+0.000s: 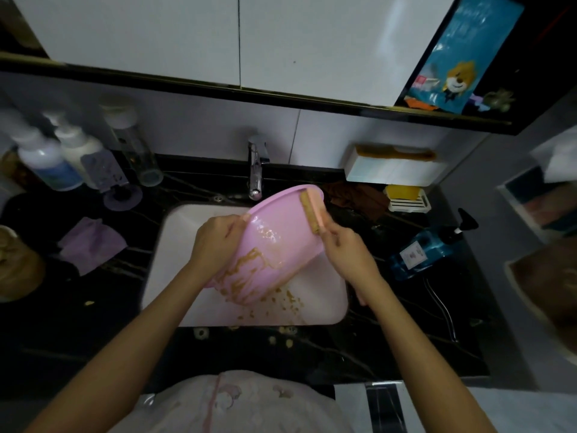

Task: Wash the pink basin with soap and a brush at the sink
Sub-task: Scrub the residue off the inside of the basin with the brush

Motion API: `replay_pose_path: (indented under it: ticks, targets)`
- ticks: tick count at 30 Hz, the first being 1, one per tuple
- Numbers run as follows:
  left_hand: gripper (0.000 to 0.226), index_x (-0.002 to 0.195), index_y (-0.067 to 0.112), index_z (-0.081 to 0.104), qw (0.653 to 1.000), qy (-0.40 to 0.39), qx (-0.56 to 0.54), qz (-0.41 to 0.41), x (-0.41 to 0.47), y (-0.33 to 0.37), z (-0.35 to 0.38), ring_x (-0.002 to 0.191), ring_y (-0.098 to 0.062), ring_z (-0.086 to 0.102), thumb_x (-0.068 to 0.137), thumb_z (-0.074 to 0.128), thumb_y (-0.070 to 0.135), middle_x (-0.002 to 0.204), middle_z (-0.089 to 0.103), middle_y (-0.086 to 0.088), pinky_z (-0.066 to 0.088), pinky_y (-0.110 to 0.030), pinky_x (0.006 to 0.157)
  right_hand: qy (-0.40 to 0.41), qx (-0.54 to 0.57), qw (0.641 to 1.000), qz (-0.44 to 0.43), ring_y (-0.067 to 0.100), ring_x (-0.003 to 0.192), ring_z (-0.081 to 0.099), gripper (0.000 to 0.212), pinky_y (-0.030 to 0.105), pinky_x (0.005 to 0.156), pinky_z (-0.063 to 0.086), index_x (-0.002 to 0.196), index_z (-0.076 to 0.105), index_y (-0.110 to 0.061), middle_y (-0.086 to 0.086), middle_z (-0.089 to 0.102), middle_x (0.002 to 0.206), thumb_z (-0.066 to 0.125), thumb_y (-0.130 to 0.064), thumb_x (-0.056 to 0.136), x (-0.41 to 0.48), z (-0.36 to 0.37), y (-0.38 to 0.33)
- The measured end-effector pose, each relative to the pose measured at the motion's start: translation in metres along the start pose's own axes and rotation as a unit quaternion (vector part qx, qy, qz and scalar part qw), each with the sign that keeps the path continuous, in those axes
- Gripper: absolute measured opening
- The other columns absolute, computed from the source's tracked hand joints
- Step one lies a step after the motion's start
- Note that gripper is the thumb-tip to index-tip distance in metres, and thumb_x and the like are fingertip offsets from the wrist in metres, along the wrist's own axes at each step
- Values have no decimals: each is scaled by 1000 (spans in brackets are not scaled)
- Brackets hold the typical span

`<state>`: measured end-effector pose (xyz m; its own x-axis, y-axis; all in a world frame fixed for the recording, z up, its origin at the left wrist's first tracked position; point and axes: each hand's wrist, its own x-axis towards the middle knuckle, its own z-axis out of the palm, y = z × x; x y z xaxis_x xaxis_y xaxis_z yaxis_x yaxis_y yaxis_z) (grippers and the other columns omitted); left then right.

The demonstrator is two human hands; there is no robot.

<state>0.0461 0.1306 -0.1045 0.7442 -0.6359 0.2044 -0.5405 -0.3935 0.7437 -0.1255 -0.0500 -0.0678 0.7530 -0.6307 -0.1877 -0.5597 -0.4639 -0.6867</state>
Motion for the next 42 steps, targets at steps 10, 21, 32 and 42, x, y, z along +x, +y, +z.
replay_pose_path:
  ticks: [10,21,32,42]
  targets:
    - [48,56,20,38,999,18,30,10,-3,-4,-5,53,-19,44,88,25,53,52,45,1,29,-29,51,-15,-277,954,-114,31,75,59,53,32,53,34,151,8,-36,13,65,92,27,-37,101,-36,20,-43]
    - [34,92,9,58,995,83,55,-30,-76,-65,-10,82,-16,54,92,34,34,91,57,-2,36,-26,67,57,-261,962,-51,19,52,41,55,27,43,25,151,7,-32,0,43,62,28,-35,101,-28,21,-23]
    - [42,67,15,38,999,24,26,-7,-44,-10,-2,55,-25,46,93,25,47,53,41,5,30,-32,53,61,-58,996,2,32,89,63,48,34,67,47,147,27,-33,16,66,99,36,-33,99,-24,15,-23]
    - [51,74,3,58,1000,-25,3,-3,-11,15,-4,64,-28,56,97,33,41,63,58,-8,41,-36,60,48,-152,987,-21,34,76,64,50,36,59,49,148,25,-34,18,65,81,36,-33,99,-26,4,-3]
